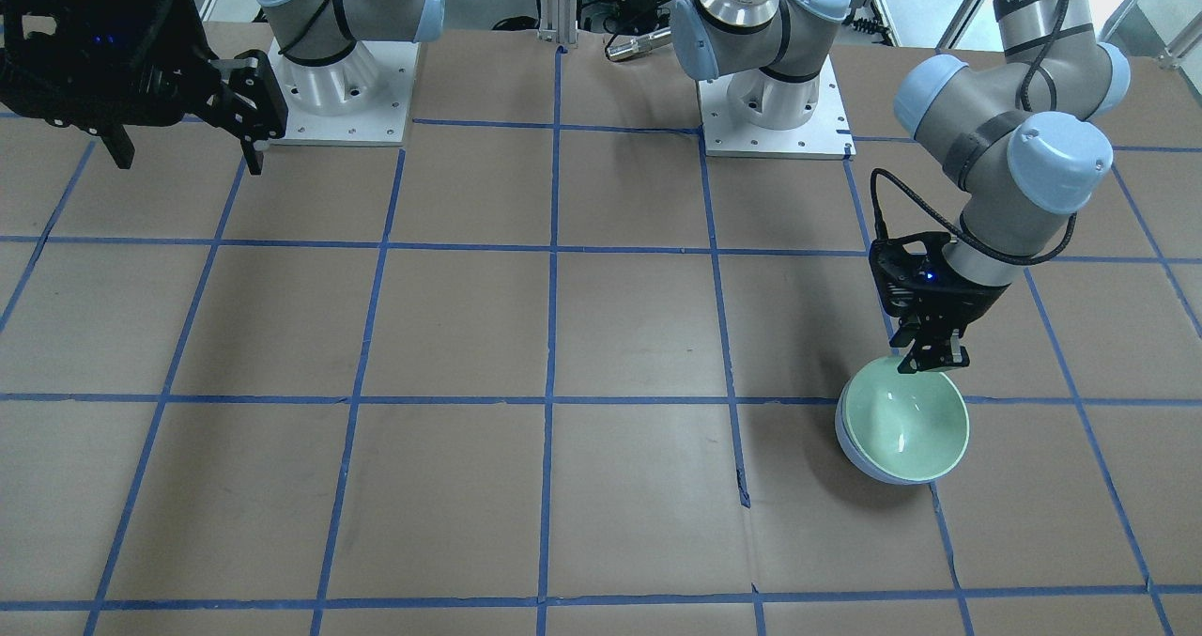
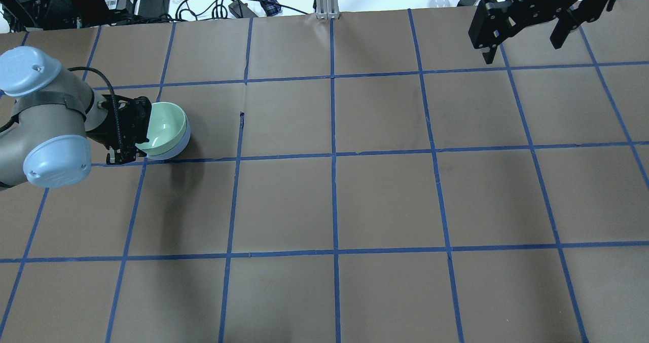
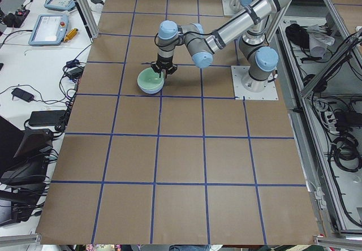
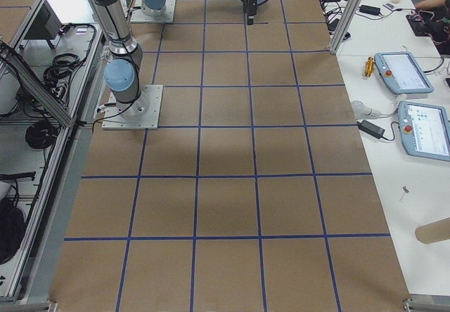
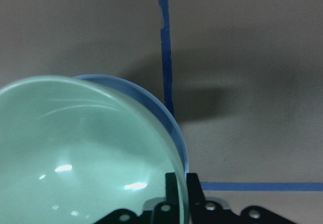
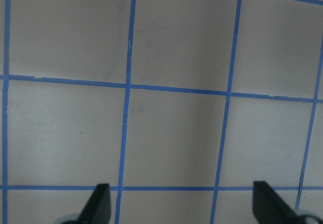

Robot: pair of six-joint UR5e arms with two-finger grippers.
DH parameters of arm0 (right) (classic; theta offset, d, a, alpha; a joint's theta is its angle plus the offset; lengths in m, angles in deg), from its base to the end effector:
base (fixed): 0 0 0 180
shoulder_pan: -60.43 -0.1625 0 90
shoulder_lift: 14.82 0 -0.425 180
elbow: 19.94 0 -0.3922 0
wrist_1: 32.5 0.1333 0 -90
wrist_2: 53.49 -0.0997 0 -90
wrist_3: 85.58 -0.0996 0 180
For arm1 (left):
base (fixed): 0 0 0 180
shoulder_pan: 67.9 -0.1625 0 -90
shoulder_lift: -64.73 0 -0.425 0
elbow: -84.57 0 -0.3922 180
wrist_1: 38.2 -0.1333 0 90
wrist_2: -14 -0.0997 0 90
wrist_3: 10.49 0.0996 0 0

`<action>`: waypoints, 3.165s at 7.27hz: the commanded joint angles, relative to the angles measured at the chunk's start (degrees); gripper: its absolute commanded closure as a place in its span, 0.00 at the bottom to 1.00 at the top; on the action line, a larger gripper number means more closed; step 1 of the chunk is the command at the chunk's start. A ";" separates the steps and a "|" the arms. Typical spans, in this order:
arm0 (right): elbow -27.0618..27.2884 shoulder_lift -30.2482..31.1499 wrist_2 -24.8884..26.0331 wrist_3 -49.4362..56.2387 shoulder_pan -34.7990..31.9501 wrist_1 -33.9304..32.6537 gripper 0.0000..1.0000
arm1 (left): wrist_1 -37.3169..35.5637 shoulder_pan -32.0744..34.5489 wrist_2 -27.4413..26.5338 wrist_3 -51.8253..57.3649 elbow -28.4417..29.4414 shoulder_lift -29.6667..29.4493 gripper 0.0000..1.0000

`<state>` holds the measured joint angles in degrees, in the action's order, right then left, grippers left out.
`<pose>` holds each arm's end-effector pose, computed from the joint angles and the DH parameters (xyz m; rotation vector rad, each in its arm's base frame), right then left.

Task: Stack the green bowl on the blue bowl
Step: 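Lower the green bowl into the blue bowl with the left gripper, then open the left gripper and raise it above the stacked bowls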

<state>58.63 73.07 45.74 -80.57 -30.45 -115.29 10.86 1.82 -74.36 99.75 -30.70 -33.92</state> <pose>0.1251 -0.5041 0.5562 0.1486 -2.9752 0.0462 0.0458 -0.5167 0.2772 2.1508 2.1485 -0.1176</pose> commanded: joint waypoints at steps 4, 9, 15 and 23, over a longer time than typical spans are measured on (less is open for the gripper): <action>0.00 0.00 0.00 0.00 0.00 0.00 0.00 | 21.54 6.10 0.48 -29.21 13.11 4.69 0.00; 0.00 0.00 0.00 0.00 0.00 0.00 0.00 | 30.30 14.38 0.03 -67.53 20.70 6.37 0.00; 0.00 0.00 0.00 0.00 0.00 0.00 0.00 | 37.68 18.70 -0.14 -99.30 22.20 11.37 0.00; 0.00 0.00 0.00 0.00 0.00 0.00 0.00 | 41.73 19.76 -1.90 -106.11 23.43 12.26 0.00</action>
<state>58.63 73.07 45.74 -80.57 -30.45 -115.29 52.35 21.71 -76.14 -6.59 -7.46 -21.64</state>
